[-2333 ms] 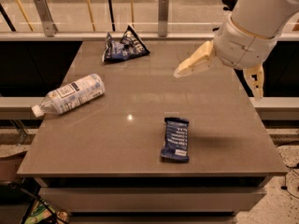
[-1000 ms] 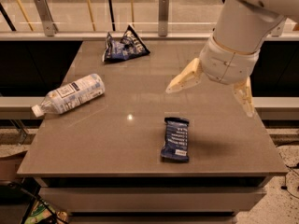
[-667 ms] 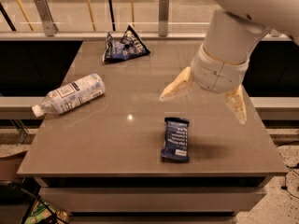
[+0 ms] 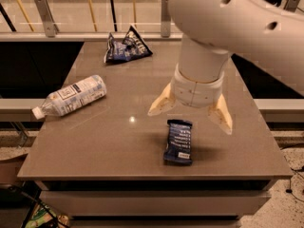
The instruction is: Move rxbar blueberry near blue chip bag
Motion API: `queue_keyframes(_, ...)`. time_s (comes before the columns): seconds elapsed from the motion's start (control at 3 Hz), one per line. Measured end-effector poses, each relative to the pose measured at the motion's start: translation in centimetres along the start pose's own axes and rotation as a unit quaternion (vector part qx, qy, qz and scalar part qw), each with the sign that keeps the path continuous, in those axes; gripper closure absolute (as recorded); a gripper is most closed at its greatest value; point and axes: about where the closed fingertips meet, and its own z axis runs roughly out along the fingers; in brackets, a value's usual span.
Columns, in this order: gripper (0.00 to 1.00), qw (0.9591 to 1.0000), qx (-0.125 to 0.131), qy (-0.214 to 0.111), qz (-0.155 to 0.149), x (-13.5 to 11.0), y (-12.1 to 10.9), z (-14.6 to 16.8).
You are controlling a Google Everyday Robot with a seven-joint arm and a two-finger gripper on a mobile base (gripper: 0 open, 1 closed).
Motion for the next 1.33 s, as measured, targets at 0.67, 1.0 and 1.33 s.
queue_keyframes(0.67, 0.00, 1.0000, -0.002, 0.005, -0.007, -0.4, 0.4, 3.3)
queue_keyframes(1.0, 0.00, 0.9999, -0.004, 0.003, -0.012, -0.5, 0.4, 3.9)
queue_keyframes(1.33, 0.00, 0.9997, -0.011, 0.000, -0.023, -0.5, -0.1, 4.4)
